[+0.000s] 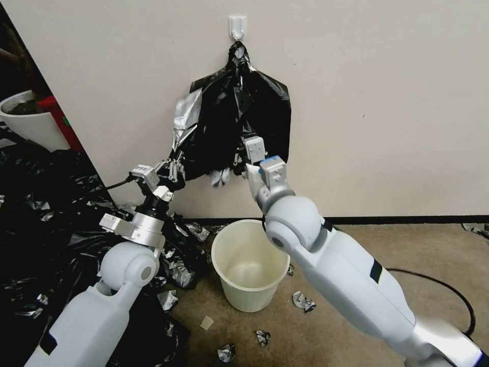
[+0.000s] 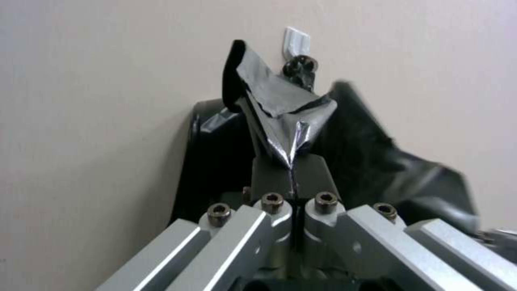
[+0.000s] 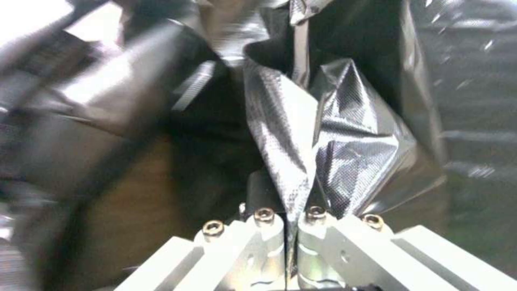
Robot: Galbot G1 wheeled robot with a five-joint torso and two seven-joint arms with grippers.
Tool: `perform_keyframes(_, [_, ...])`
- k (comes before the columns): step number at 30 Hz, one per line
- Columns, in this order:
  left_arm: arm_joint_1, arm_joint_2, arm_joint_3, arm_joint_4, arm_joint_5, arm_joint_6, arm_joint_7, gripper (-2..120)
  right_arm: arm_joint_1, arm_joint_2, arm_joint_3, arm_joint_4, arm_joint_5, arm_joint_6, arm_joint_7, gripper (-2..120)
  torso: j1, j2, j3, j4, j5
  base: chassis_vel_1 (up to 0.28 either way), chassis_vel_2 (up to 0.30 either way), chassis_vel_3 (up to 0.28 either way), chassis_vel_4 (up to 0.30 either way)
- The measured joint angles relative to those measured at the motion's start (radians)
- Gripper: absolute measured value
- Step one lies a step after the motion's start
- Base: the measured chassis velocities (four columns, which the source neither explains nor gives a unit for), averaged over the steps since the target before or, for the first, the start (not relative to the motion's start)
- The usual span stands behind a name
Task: Place a trash bag onto the trash bin.
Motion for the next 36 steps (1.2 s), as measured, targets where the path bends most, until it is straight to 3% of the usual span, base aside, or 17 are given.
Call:
perform_keyframes(6, [0.052,-0.02,-0.011,-0.026,0.01,-0.016,0.001,0,-0.114,-0.042,0.056,0.164,0.268,0.025,0.03,0,0.0,0.0,0.0,0.0001,-0.0001,0.0,0.0,0.0,0.0])
perform_keyframes(10, [0.092,-0.032,-0.017,-0.051,0.015,-0.02,0.001,0,-0.205,-0.065,0.104,0.247,0.337,0.049,0.035,0,0.0,0.0,0.0,0.0001,0.0,0.0,0.0,0.0,0.0])
perform_keyframes(19, [0.171,-0.061,-0.024,-0.117,0.016,-0.017,0.001,0,-0.419,-0.079,0.222,0.365,0.353,0.13,-0.014,0,0.0,0.0,0.0,0.0001,0.0,0.0,0.0,0.0,0.0])
perform_keyframes(24, [0.2,-0.084,-0.013,-0.126,0.023,0.012,-0.001,0,-0.494,-0.078,0.24,0.386,0.338,0.128,-0.009,0,0.0,0.0,0.0,0.0001,0.0,0.0,0.0,0.0,0.0])
perform_keyframes(36, [0.225,-0.202,0.031,-0.014,0.089,-0.018,0.053,0,-0.545,-0.065,0.236,0.273,0.204,0.152,-0.069,0,0.0,0.0,0.0,0.0,0.0,0.0,0.0,0.0,0.0])
